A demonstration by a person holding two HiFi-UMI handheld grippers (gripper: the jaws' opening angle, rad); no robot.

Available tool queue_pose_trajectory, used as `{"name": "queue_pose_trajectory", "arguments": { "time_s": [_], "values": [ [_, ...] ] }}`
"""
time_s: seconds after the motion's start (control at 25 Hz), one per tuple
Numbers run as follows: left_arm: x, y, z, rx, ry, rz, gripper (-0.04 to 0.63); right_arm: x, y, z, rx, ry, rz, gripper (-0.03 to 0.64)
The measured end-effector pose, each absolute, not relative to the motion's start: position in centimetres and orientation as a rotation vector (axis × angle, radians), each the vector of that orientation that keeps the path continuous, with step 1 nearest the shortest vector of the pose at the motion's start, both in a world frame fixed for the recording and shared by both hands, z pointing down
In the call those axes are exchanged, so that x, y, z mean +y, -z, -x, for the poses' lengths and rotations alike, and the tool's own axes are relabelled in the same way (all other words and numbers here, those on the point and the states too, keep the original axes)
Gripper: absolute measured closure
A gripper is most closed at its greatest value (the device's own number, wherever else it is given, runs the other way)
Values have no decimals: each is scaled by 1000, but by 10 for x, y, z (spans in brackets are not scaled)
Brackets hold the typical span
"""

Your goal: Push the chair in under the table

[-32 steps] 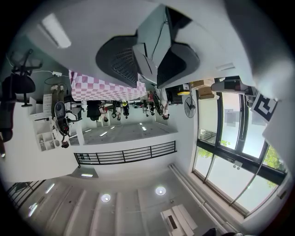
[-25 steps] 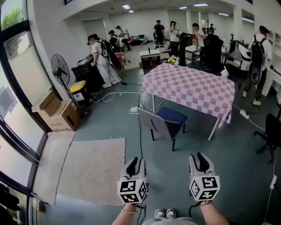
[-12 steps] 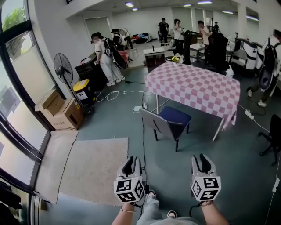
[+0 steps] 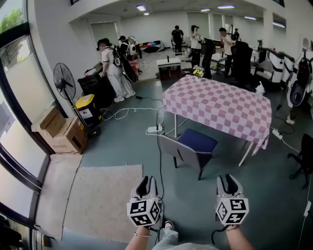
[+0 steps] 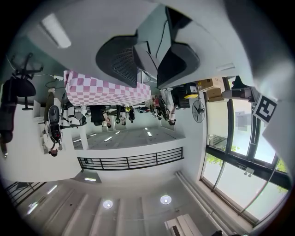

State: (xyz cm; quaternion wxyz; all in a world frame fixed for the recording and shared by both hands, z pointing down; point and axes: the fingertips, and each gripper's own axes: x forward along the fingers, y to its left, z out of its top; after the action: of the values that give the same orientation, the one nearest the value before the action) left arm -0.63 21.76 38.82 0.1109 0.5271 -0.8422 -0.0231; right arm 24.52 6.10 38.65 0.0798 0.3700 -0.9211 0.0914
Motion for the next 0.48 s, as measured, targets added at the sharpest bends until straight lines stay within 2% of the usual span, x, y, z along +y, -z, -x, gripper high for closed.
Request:
{"name": "queue_pose_trajectory", "arguments": {
  "time_s": [0.24,0.48],
  "values": [
    [195,-381,83,-2442,69,-1598,509,46,-377,-176,-2739,-281,-1171,499],
    [176,-396,131,-2374,70,-1639,509,39,-380,-136,-2697,-279,-1228,499]
  ]
}}
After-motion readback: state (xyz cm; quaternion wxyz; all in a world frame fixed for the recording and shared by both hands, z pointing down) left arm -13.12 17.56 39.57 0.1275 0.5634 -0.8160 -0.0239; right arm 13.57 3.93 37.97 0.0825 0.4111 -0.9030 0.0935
